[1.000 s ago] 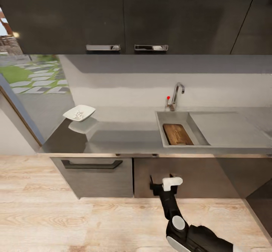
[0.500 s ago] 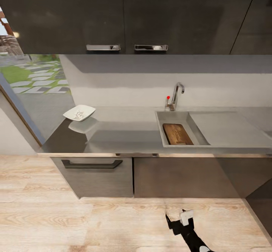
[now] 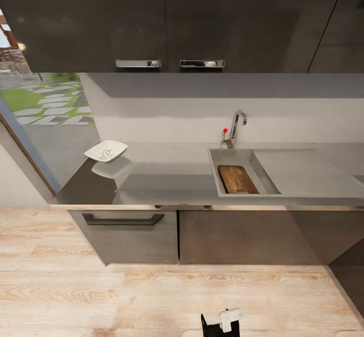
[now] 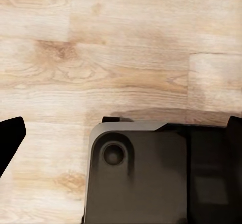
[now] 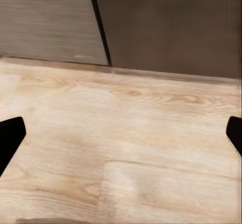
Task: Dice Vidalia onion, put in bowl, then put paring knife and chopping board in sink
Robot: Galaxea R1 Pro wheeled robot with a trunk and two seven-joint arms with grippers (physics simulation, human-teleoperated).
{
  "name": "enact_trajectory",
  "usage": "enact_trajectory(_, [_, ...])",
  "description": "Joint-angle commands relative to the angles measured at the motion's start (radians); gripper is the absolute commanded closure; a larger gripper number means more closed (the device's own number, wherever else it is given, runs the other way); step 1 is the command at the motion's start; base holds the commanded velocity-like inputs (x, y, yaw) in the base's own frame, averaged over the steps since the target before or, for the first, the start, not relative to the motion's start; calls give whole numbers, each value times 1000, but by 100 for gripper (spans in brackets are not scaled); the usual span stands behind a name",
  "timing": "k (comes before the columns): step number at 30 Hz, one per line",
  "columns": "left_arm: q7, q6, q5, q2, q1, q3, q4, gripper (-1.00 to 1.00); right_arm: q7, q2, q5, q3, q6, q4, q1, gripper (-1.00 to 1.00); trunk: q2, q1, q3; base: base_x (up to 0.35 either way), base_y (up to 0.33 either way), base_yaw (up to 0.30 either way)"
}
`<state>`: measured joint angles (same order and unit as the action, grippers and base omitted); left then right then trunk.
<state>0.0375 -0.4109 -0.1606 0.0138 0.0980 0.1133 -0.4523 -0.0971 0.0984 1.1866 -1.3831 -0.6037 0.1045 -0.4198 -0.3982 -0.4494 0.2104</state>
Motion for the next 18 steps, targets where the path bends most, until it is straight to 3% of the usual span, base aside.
enact_trajectory(1, [4, -2, -10, 4, 0, 8, -2, -100, -10, -8, 1, -9, -2, 0, -1, -100, -2, -1, 2, 0, 0, 0])
enact_trajectory(4, [4, -3, -10, 7, 0, 8, -1, -100, -10, -21, 2, -8, -4, 0, -1, -100, -2, -1, 2, 0, 0, 0])
enact_trajectory(5, [4, -3, -12, 18, 0, 7, 0, -100, -10, -26, 2, -8, -4, 0, -1, -100, -2, -1, 2, 0, 0, 0])
enact_trajectory(15, [4, -3, -13, 24, 0, 6, 1, -100, -16, -27, 5, -8, -4, -5, -1, -100, -2, -1, -8, 0, 0, 0])
enact_trajectory(18, [4, -3, -14, 31, 0, 6, 1, -100, -14, -49, 6, -8, -5, -31, 2, -100, -2, -1, -12, 0, 0, 0])
